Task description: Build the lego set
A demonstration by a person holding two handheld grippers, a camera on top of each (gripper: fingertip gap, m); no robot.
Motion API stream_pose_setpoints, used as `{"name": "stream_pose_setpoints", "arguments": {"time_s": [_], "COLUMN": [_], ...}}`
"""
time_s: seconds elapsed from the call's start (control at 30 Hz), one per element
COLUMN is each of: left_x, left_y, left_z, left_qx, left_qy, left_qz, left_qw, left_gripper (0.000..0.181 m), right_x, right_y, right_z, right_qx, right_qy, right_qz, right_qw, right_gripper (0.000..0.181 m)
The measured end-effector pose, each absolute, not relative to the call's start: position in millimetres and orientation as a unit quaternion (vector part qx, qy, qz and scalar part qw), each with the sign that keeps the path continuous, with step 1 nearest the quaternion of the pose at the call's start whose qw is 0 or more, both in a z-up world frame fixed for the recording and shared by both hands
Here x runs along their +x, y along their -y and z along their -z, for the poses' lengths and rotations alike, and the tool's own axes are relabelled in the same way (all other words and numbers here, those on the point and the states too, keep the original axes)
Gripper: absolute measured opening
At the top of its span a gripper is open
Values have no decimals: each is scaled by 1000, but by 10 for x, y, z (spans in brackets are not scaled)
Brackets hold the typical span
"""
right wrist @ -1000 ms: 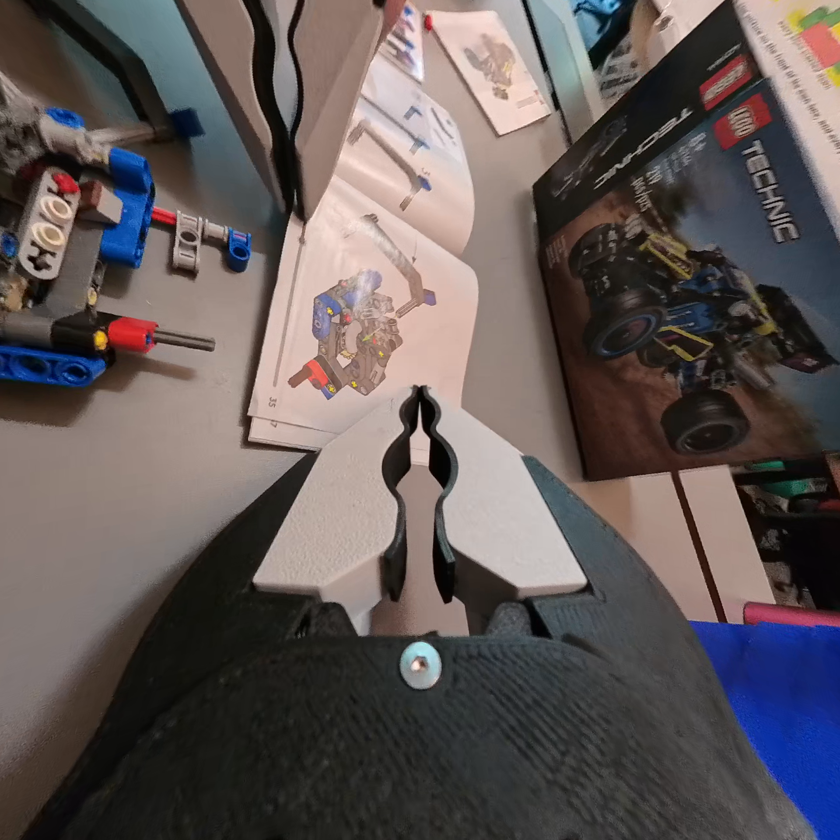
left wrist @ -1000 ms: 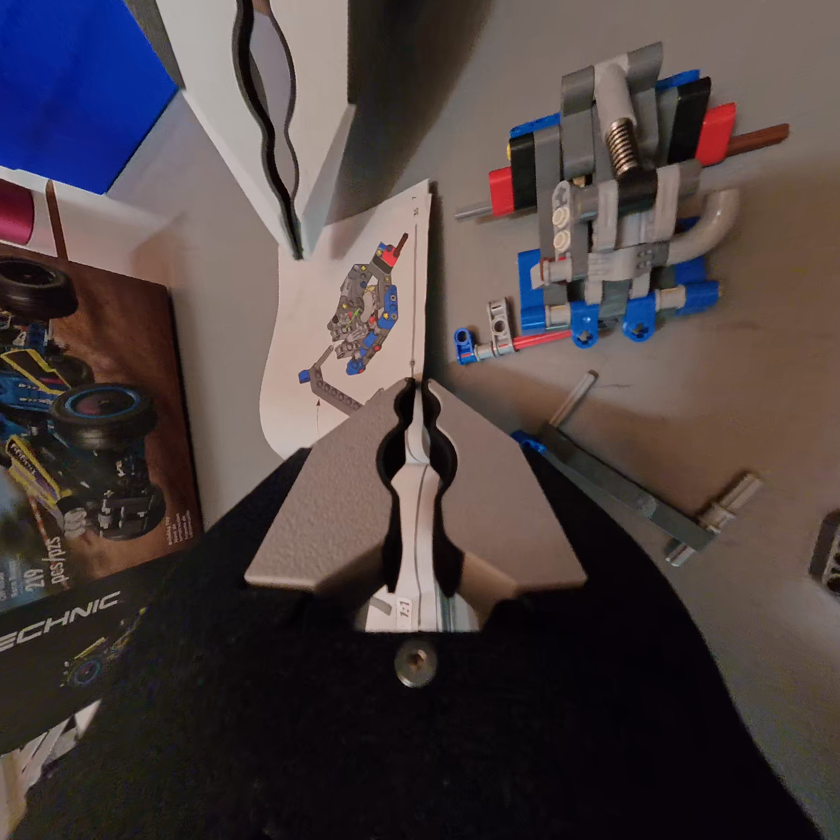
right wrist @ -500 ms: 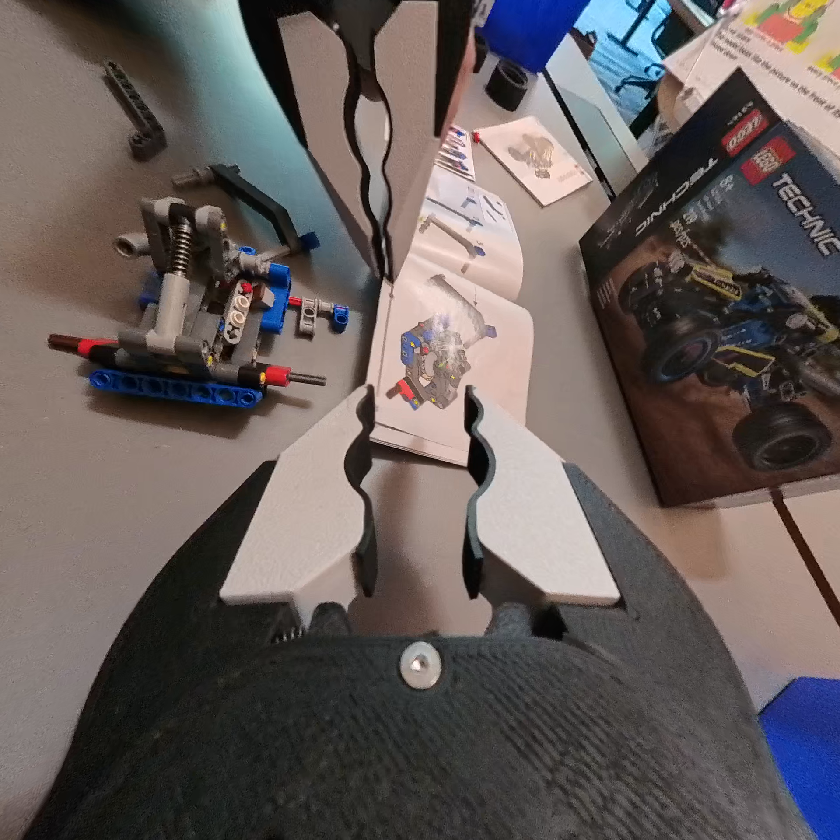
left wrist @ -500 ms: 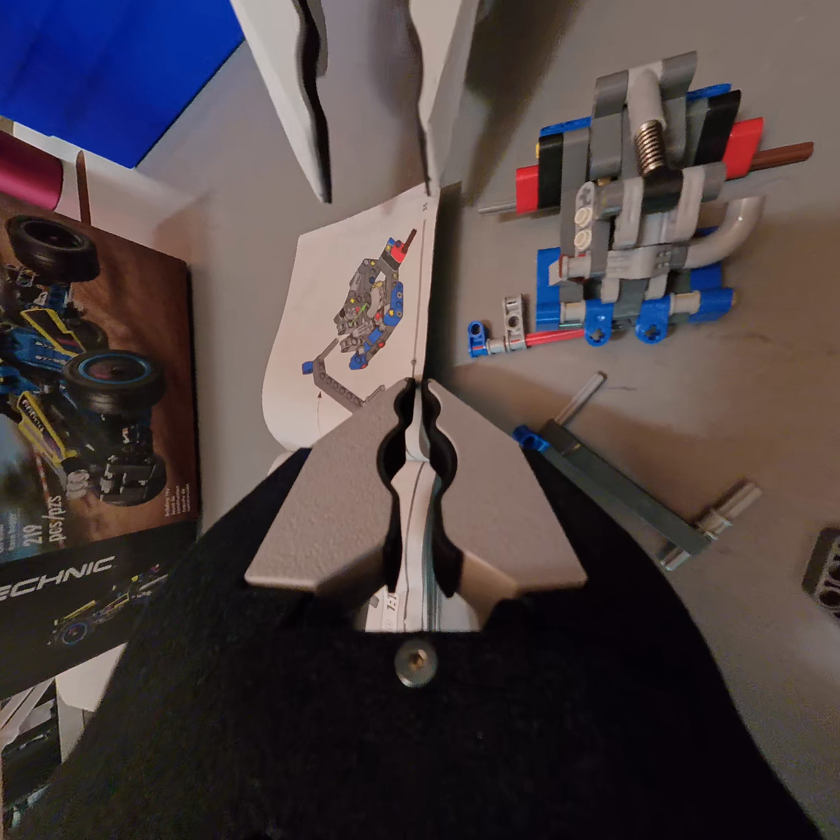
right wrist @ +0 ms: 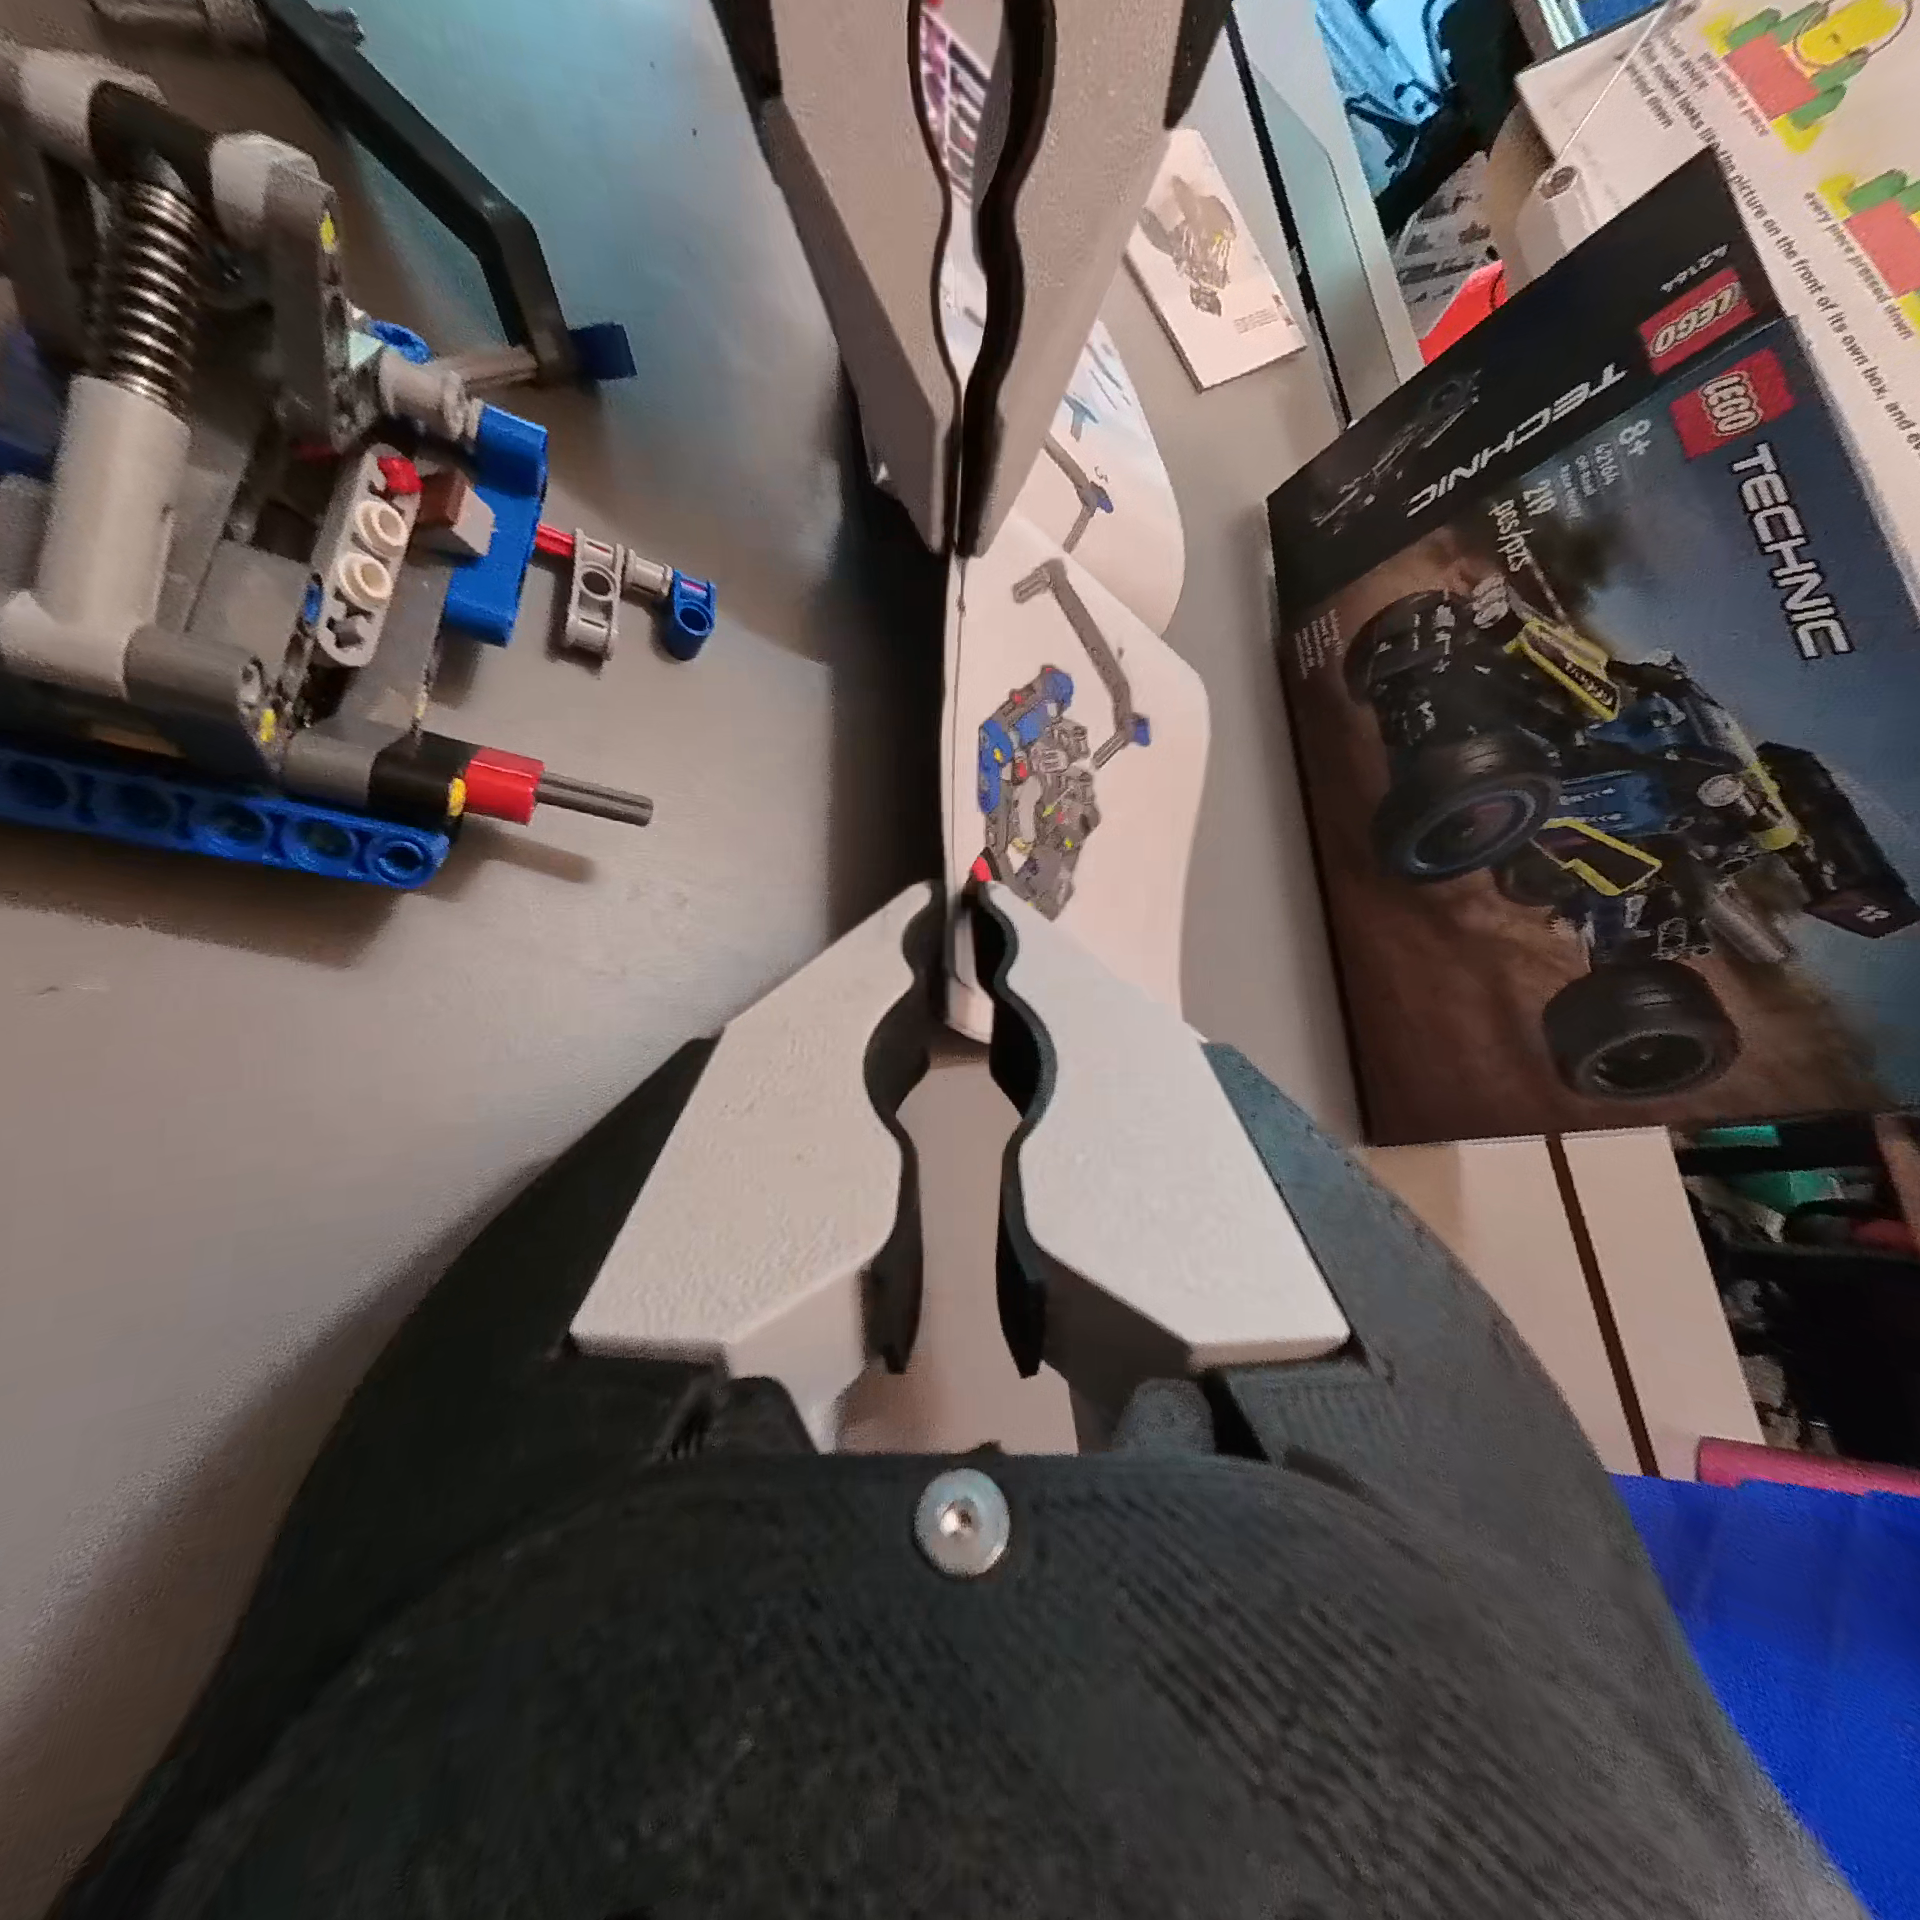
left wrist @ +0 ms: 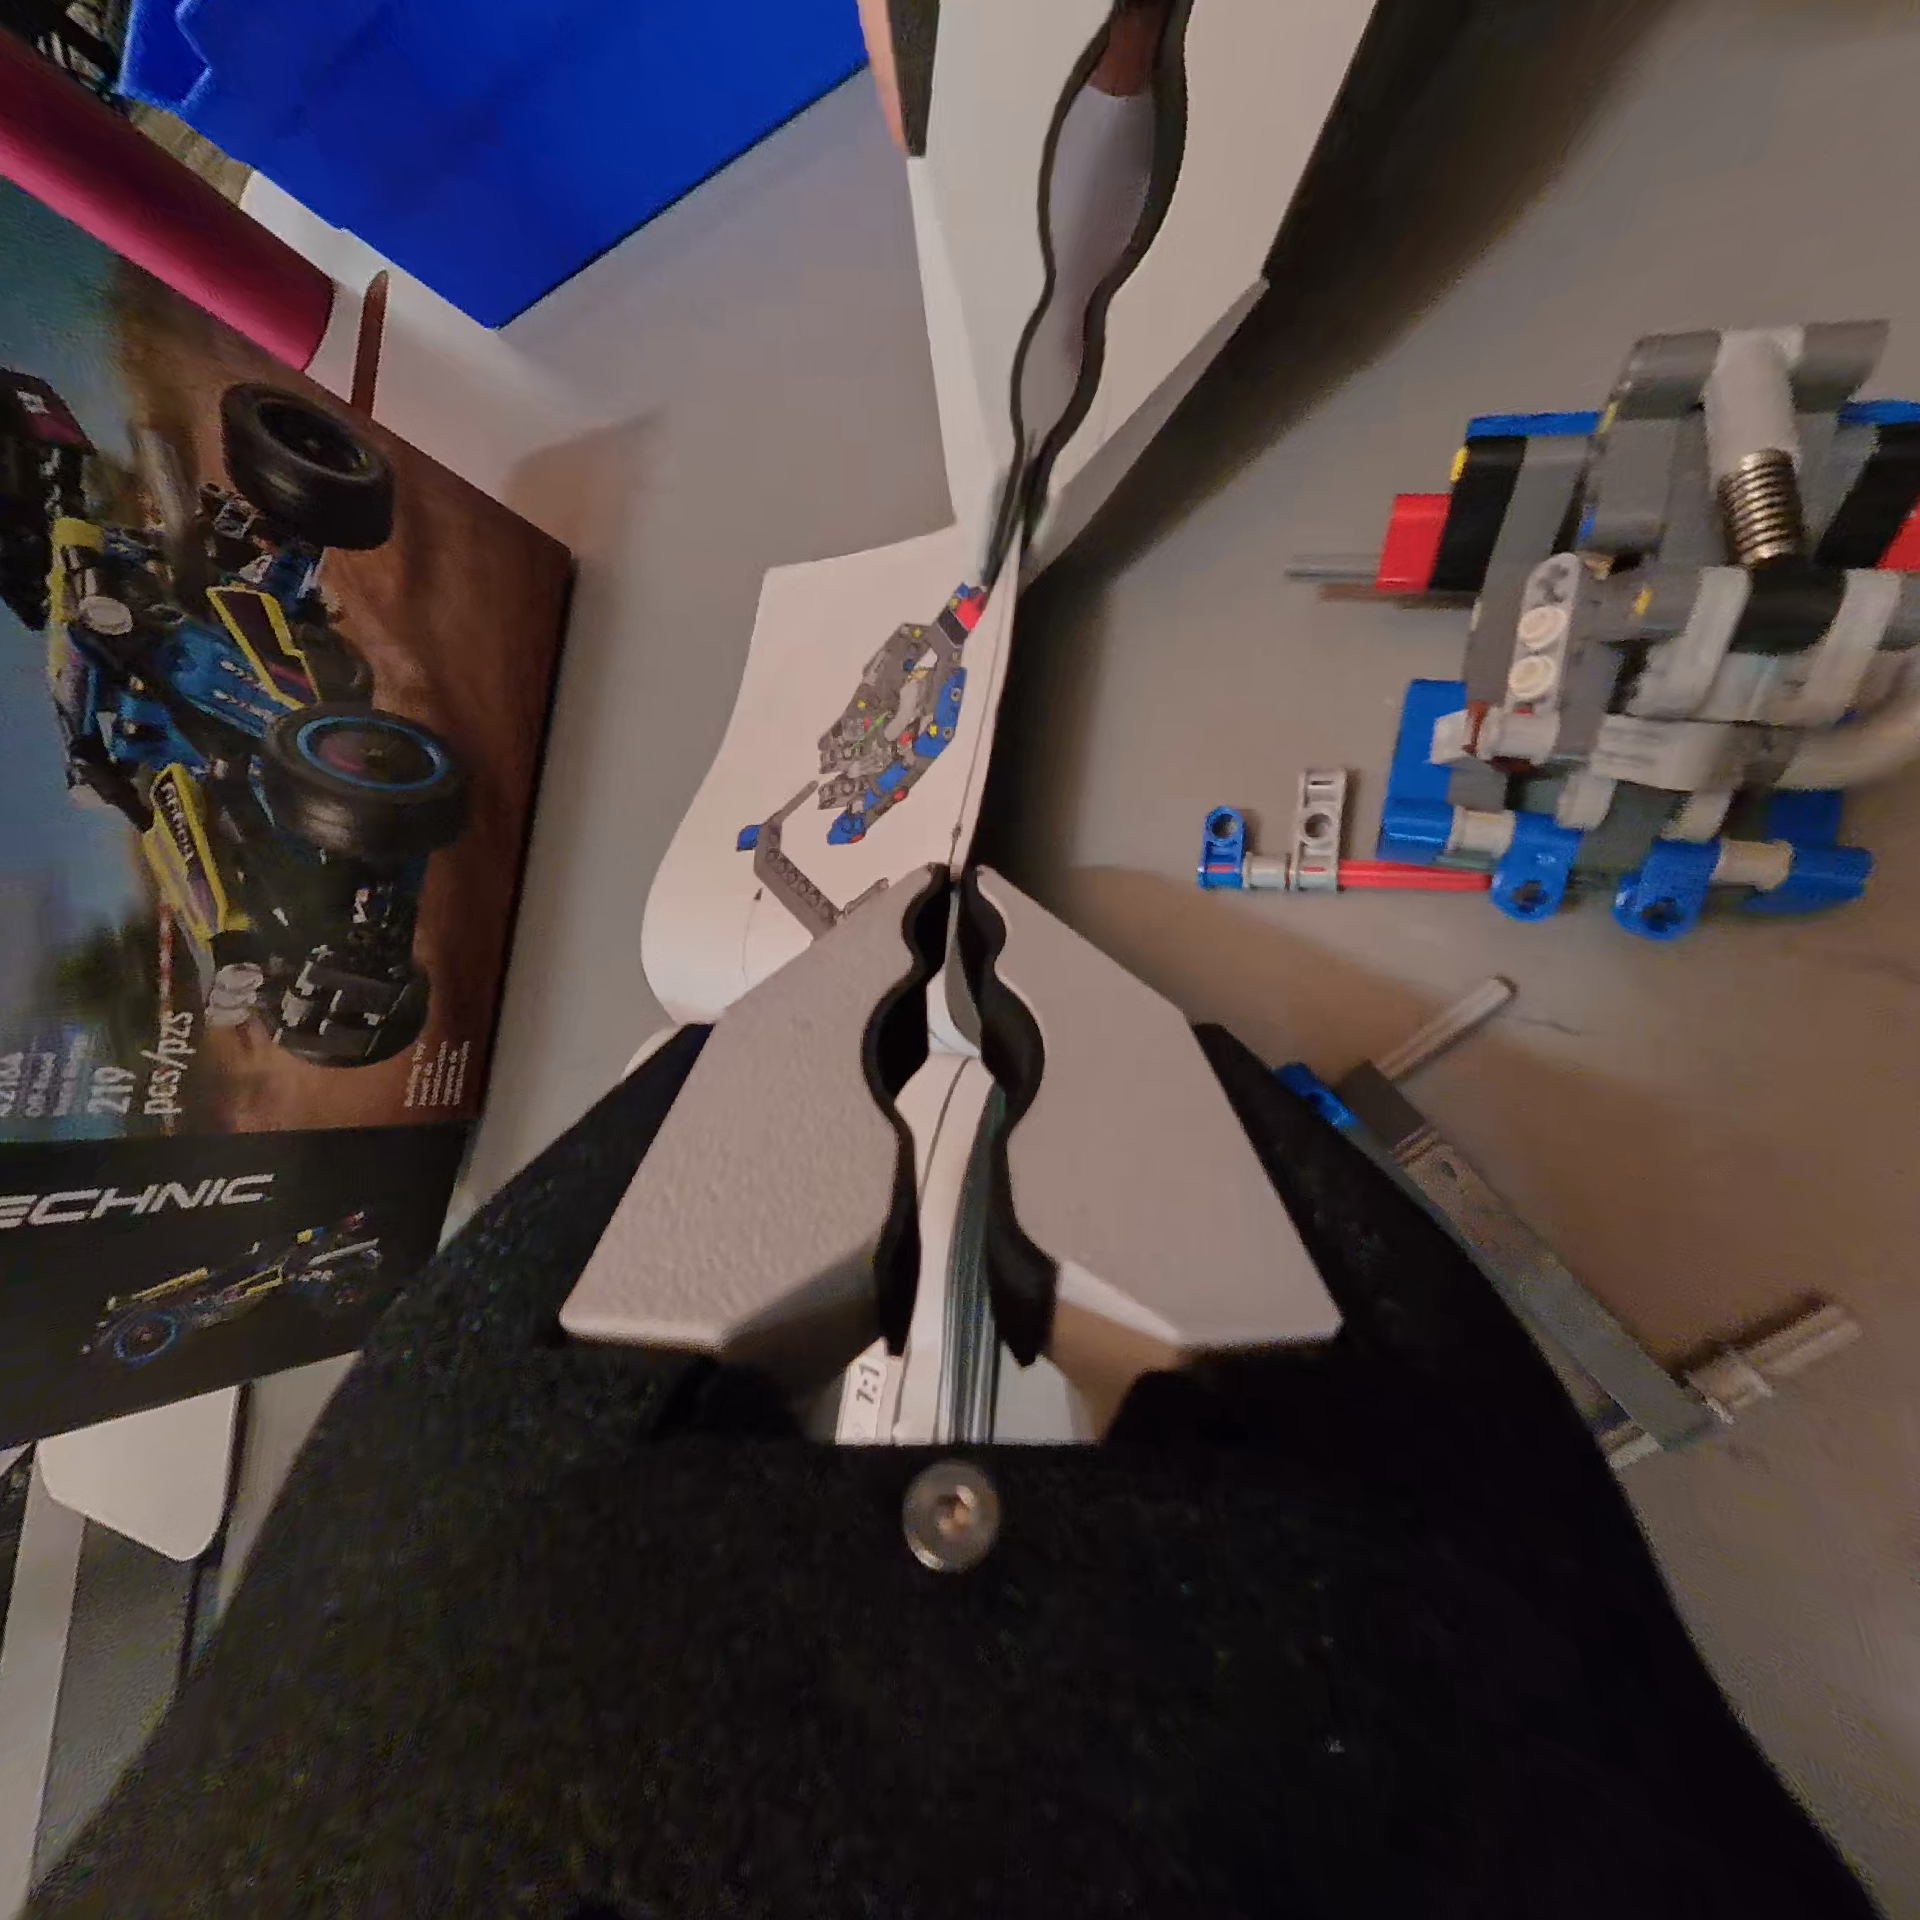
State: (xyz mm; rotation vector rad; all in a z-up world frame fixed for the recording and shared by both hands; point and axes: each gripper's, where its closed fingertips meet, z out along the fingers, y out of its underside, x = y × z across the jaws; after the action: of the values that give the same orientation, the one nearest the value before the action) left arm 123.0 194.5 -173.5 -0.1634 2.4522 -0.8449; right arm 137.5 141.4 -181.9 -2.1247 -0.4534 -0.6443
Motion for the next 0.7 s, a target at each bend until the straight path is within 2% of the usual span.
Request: {"name": "stream_pose_setpoints", "arguments": {"time_s": [0.43, 0.7], "left_x": [1285, 1285], "left_y": [-1975, -1953], "left_z": [1730, 1728], "left_qx": [-69, -66], "left_qy": [-904, -903], "left_qz": [325, 324], "left_qw": [270, 276], "left_gripper": [0, 0], "right_x": [1416, 1423], "right_y": [-1443, -1449], "right_z": [1678, 1660], "right_qx": [-826, -823], "right_qy": [162, 147], "right_qz": [275, 305], "right_qw": [464, 455], "right_gripper": [0, 0]}}
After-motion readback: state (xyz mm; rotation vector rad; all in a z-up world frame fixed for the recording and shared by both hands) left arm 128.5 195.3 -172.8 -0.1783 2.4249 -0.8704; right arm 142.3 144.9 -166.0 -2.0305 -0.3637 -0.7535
